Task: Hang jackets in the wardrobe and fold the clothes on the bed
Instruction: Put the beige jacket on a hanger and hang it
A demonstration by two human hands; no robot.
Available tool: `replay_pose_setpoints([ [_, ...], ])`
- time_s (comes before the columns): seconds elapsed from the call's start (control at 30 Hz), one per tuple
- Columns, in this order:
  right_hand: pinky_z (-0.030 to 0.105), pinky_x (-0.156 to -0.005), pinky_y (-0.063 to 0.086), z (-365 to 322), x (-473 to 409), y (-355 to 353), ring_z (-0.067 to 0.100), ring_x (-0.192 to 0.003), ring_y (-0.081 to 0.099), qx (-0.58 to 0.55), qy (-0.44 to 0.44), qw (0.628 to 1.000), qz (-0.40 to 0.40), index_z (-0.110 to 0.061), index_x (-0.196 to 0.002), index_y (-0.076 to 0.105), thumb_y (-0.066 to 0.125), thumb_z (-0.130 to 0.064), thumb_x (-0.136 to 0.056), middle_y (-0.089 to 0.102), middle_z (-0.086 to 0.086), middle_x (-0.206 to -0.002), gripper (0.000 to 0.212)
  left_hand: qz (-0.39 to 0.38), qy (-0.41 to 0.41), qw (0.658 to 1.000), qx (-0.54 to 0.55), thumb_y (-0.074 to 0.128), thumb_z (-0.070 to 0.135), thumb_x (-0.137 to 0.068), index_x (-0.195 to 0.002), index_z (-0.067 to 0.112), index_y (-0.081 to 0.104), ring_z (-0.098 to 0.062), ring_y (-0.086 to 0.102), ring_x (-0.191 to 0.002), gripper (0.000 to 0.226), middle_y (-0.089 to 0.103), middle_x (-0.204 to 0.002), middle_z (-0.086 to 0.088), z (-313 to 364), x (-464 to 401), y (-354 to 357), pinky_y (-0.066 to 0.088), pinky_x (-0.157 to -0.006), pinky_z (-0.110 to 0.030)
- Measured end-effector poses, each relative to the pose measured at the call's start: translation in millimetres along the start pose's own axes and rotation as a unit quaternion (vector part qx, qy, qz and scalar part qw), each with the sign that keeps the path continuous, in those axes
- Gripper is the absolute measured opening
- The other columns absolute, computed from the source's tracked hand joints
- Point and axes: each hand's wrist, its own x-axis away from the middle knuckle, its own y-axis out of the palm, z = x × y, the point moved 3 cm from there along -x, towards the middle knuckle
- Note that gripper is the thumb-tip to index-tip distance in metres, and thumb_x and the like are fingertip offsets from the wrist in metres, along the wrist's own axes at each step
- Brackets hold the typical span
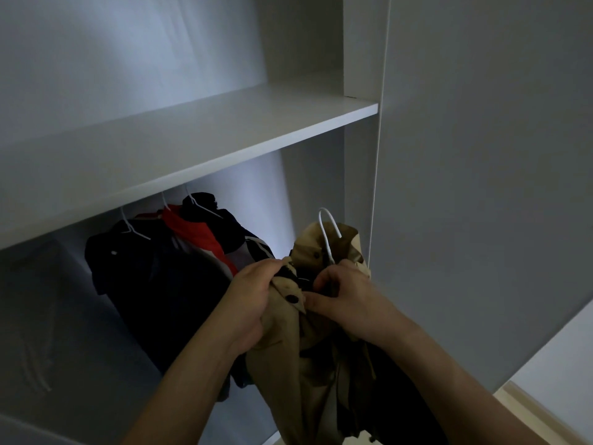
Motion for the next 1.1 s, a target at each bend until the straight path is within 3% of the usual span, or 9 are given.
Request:
replay_pose_setpoints([
  [0.1, 0.02, -0.071, 0.043, -0.6, 0.9, 0.6, 0.004, -0.087, 0.048, -0.007, -0.028, 0.999, 0.015, -0.033, -0.088, 0.054, 0.066, -0.051, -0.081, 0.047, -0.014, -0.099, 0.023, -0.04, -0.003, 0.999, 0.009, 0.051, 0.02, -0.098, -0.06, 0.013, 0.069, -0.02, 0.059, -0.059, 0.042, 0.061, -0.063, -0.01, 5.2, 0.4, -2.6, 0.046, -0.061, -0.03],
  [0.3, 0.024, -0.071, 0.049, -3.4, 2.8, 8.7, 0.003, -0.083, 0.052, 0.023, -0.085, 0.995, 0.053, -0.035, -0.1, 0.047, 0.056, -0.046, -0.089, 0.049, -0.016, -0.097, 0.018, -0.062, -0.015, 0.998, 0.029, 0.05, 0.024, -0.1, -0.104, 0.0, 0.067, -0.026, 0.063, -0.073, 0.03, 0.065, -0.082, -0.017, 7.9, -5.3, -4.7, 0.051, -0.071, -0.036],
  [0.5, 0.024, -0.071, 0.049, -5.6, 0.1, 8.8, 0.002, -0.084, 0.05, 0.057, -0.14, 0.987, 0.055, -0.035, -0.104, 0.045, 0.05, -0.036, -0.096, 0.048, -0.016, -0.098, 0.01, -0.076, -0.035, 0.996, 0.016, 0.048, 0.026, -0.1, -0.094, 0.003, 0.067, -0.023, 0.061, -0.068, 0.031, 0.063, -0.075, -0.013, 10.7, -6.9, -3.6, 0.05, -0.065, -0.031],
  [0.67, 0.029, -0.077, 0.054, -6.9, -0.3, 5.4, 0.004, -0.091, 0.056, 0.034, -0.143, 0.989, 0.021, -0.039, -0.123, 0.038, 0.049, -0.033, -0.099, 0.051, -0.017, -0.107, 0.027, -0.071, -0.041, 0.996, -0.021, 0.053, 0.035, -0.098, -0.108, 0.002, 0.07, -0.031, 0.064, -0.086, 0.039, 0.067, -0.095, -0.021, 12.4, -8.2, -4.1, 0.051, -0.081, -0.041],
  [0.8, 0.034, -0.073, 0.054, -5.0, -2.1, 8.3, 0.003, -0.083, 0.055, 0.039, -0.133, 0.99, 0.027, -0.034, -0.108, 0.049, 0.049, -0.034, -0.098, 0.051, -0.019, -0.094, 0.01, -0.11, -0.05, 0.992, -0.035, 0.059, 0.035, -0.094, -0.101, 0.003, 0.073, -0.027, 0.067, -0.078, 0.035, 0.069, -0.086, -0.017, 12.6, -7.0, -5.3, 0.053, -0.073, -0.035],
  [0.93, 0.016, -0.065, 0.04, -3.3, -3.0, 10.0, -0.007, -0.076, 0.053, -0.014, -0.104, 0.994, -0.022, -0.042, -0.13, 0.041, 0.052, -0.025, -0.095, 0.048, -0.02, -0.082, 0.04, -0.088, -0.045, 0.992, -0.077, 0.055, 0.011, -0.092, -0.072, 0.007, 0.066, -0.022, 0.057, -0.057, 0.023, 0.057, -0.065, -0.011, 11.3, -7.7, -5.6, 0.045, -0.057, -0.028],
  [1.1, 0.024, -0.079, 0.046, 0.8, -6.6, 15.8, 0.001, -0.092, 0.054, -0.02, -0.122, 0.99, -0.06, -0.035, -0.108, 0.061, 0.047, -0.042, -0.098, 0.057, -0.012, -0.101, 0.018, -0.065, -0.042, 0.994, -0.078, 0.055, 0.014, -0.092, -0.072, 0.01, 0.067, -0.02, 0.056, -0.058, 0.024, 0.057, -0.063, -0.009, 7.5, -5.7, -8.9, 0.042, -0.06, -0.03],
])
